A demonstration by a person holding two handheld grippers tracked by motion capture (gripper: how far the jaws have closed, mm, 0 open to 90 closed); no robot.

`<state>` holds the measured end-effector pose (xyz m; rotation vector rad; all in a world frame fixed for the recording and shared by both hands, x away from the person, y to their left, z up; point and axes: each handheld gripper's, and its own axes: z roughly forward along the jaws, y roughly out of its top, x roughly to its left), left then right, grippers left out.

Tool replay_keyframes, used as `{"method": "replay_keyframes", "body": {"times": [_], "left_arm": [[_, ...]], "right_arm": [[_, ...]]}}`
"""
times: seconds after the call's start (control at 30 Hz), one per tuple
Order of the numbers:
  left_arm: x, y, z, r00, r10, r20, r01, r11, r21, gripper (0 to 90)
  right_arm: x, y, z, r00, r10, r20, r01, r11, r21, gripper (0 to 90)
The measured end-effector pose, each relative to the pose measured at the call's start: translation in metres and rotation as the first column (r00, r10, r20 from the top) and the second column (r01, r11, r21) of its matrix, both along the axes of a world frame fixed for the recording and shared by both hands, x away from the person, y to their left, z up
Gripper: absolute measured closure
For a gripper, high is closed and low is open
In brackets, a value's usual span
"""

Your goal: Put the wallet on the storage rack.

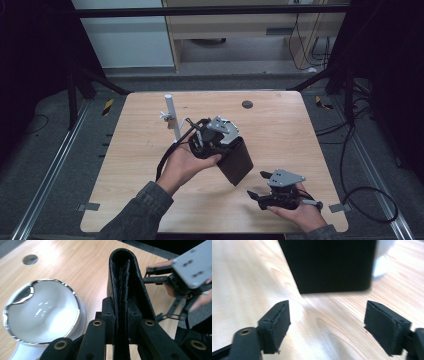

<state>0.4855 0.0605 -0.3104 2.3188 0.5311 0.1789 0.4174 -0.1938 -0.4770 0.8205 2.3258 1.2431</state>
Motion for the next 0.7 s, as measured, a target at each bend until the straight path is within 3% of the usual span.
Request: {"method": "replay_keyframes", "body": {"times": [0.07,0.13,0.23,0.37,0.4,0.5,0.7], "left_arm": [[0.002,0.003,0.004,0.9999,0.011,0.002,-0.011,0.9999,-0.009,80.6],[0.004,0.007,0.009,0.9999,0.016,0.002,-0.016,0.9998,-0.015,80.6],[0.005,0.008,0.016,0.9997,0.021,0.016,-0.021,0.9997,-0.013,80.5],[0.009,0.010,0.023,0.9989,0.036,0.031,-0.035,0.9992,-0.020,80.5],[0.010,0.010,0.025,0.9985,0.042,0.034,-0.041,0.9989,-0.024,80.5],[0.015,0.011,0.030,0.9976,0.054,0.044,-0.053,0.9981,-0.033,80.5],[0.026,0.010,0.036,0.9955,0.080,0.052,-0.078,0.9962,-0.040,80.5]], "right_arm": [[0.007,-0.004,-0.004,0.9977,-0.066,-0.017,0.065,0.998,-0.009,16.5],[0.017,-0.012,-0.007,0.9884,-0.148,-0.034,0.148,0.989,-0.019,14.6],[0.031,-0.025,-0.013,0.9595,-0.274,-0.065,0.273,0.962,-0.022,10.2],[0.043,-0.038,-0.021,0.9208,-0.375,-0.106,0.373,0.927,-0.039,7.4],[0.044,-0.039,-0.022,0.9124,-0.392,-0.118,0.390,0.920,-0.042,7.1],[0.047,-0.041,-0.025,0.8980,-0.419,-0.134,0.416,0.908,-0.053,6.5],[0.051,-0.041,-0.031,0.8853,-0.438,-0.155,0.432,0.899,-0.072,6.5]]}}
